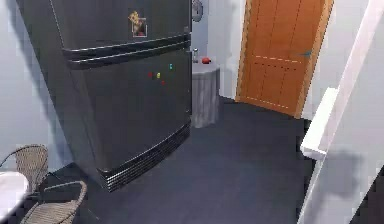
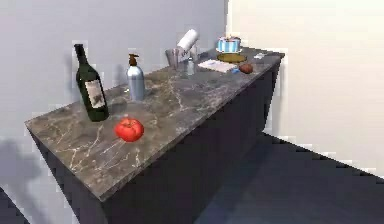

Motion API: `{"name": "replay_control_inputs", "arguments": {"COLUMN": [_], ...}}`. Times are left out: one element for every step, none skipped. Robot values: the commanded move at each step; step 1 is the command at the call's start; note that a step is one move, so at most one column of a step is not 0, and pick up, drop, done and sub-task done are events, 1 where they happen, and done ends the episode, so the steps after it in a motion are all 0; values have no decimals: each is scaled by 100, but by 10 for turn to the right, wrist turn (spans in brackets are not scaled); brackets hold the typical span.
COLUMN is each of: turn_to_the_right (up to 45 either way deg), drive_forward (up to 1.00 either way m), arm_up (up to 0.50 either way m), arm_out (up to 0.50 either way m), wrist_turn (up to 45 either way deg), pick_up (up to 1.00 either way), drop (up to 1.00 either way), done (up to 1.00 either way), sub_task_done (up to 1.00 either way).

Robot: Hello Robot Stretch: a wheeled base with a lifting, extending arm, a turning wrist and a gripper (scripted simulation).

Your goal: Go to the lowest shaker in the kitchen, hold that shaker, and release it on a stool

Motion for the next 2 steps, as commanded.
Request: {"name": "replay_control_inputs", "arguments": {"turn_to_the_right": [0,150], "drive_forward": [100,0], "arm_up": [0,0], "arm_out": [0,0], "wrist_turn": [0,0], "pick_up": [0,0], "drop": [0,0], "done": [0,0], "sub_task_done": [0,0]}}
